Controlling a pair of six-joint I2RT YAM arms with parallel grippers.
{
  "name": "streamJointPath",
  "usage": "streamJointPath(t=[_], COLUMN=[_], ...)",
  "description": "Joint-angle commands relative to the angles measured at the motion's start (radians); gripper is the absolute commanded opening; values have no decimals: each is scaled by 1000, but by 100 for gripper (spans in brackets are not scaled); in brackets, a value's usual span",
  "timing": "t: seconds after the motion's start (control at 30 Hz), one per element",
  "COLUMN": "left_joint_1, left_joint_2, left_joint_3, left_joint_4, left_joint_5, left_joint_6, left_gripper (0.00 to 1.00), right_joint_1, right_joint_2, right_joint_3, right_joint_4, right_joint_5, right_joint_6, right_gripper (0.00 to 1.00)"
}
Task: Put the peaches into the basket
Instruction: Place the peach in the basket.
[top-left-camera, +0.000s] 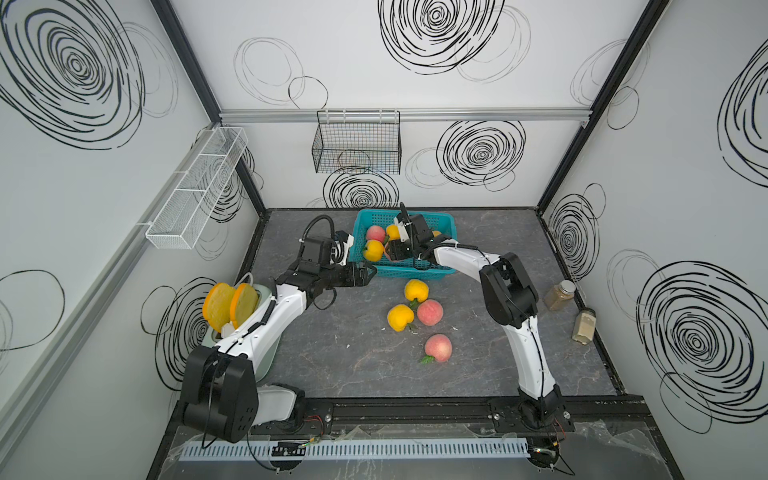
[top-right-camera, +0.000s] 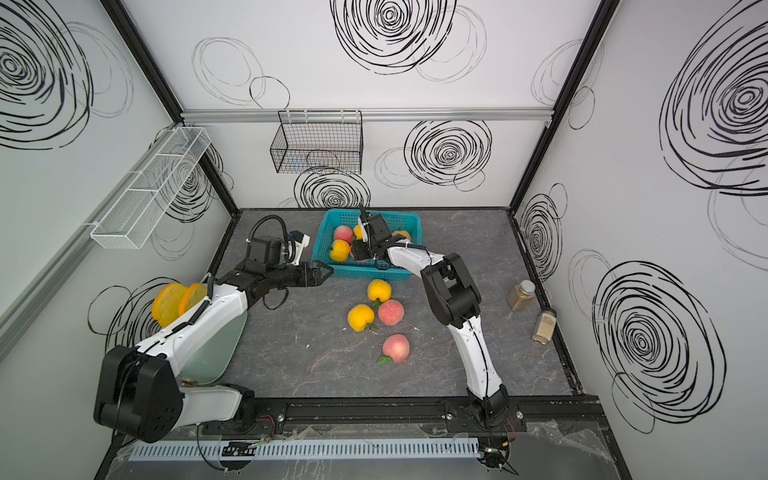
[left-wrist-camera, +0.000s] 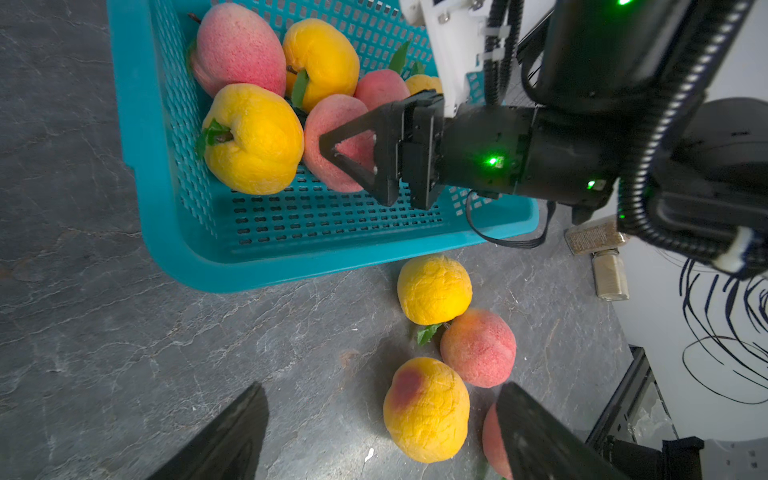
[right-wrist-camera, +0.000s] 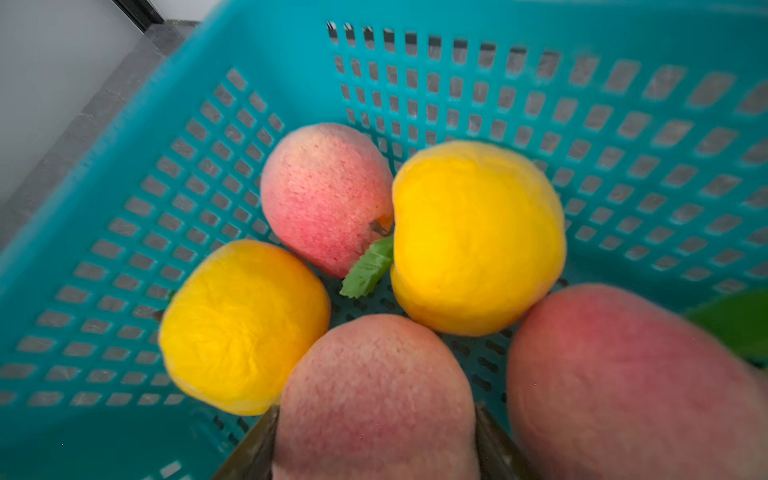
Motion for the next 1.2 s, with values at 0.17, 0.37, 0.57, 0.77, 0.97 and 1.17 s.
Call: streamJointPath(t=[0.17, 0.37, 0.57, 0.77, 0.97, 1.17], left_joint_1=[15, 22, 30, 30, 29, 30], left_joint_2=[10, 1, -3, -8, -14, -14], left_joint_3=[-4, -7, -11, -15, -20, -19], left_joint_4=[54, 56, 62, 64, 66, 69], left_joint_5=[31, 36, 43, 48, 51, 58], left_joint_6=[-14, -15, -19, -20, -21, -24], left_gripper=[90, 90, 90, 90, 90, 90], right_joint_1=[7, 10, 16, 22, 29, 38], right_joint_2=[35, 51, 36, 19, 3, -26], right_joint_3=[20, 20, 12, 3, 12, 11], right_joint_4=[-21, -25, -32, -31, -44, -47], right_joint_5=[22, 8, 9, 13, 23, 36], right_joint_6=[-20, -19, -19, -18, -23, -21], right_gripper=[0, 2, 3, 12, 43, 56])
